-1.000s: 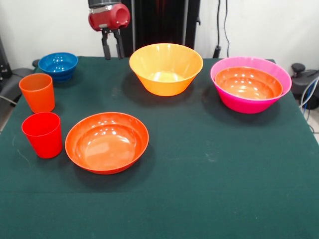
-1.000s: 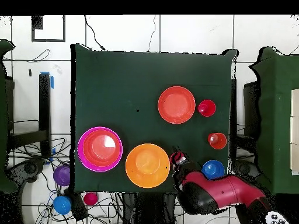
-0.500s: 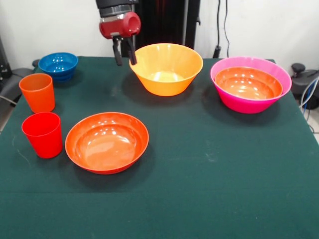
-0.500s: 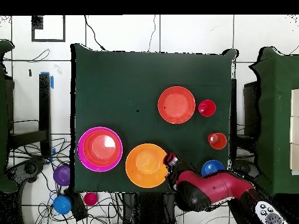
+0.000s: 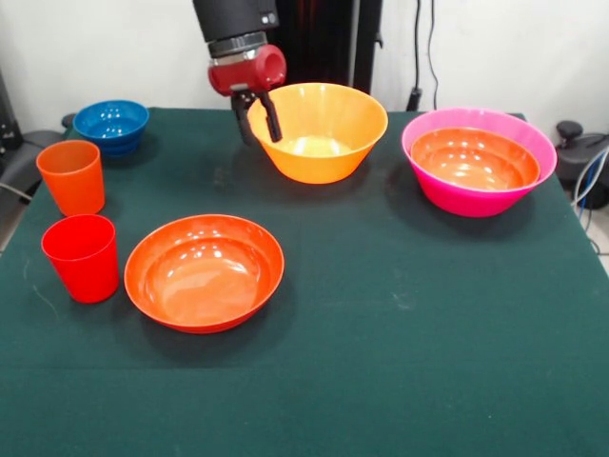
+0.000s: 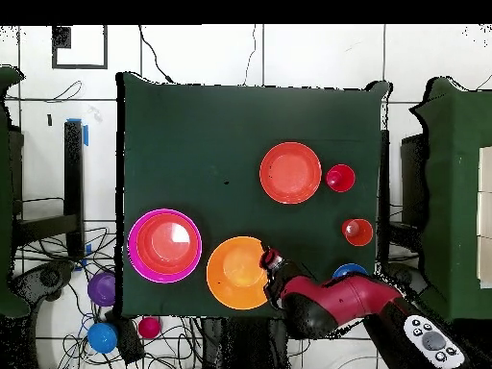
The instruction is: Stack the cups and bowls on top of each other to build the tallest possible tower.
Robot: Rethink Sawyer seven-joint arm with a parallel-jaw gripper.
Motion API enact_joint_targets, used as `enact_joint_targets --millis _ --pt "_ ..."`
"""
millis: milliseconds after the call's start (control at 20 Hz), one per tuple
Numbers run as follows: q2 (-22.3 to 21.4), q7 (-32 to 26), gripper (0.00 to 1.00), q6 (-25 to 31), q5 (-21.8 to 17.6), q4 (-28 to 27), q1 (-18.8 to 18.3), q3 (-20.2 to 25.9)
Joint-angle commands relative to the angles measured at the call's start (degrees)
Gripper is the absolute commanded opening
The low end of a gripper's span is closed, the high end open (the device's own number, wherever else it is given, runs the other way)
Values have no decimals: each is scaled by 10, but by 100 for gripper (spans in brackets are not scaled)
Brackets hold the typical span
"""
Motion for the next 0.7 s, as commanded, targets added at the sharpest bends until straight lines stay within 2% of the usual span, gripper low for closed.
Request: enact_joint_targets --millis 50,250,550,600,700 --pt "57 -28 100 -56 -45 -69 48 -40" --pt "62 -32 100 -71 -45 -73 52 -47" --pt "94 -38 100 -111 -37 -102 77 -81" --pt "96 -46 0 -130 -34 -110 92 -100" --pt "103 -61 0 -174 -4 -115 111 -135"
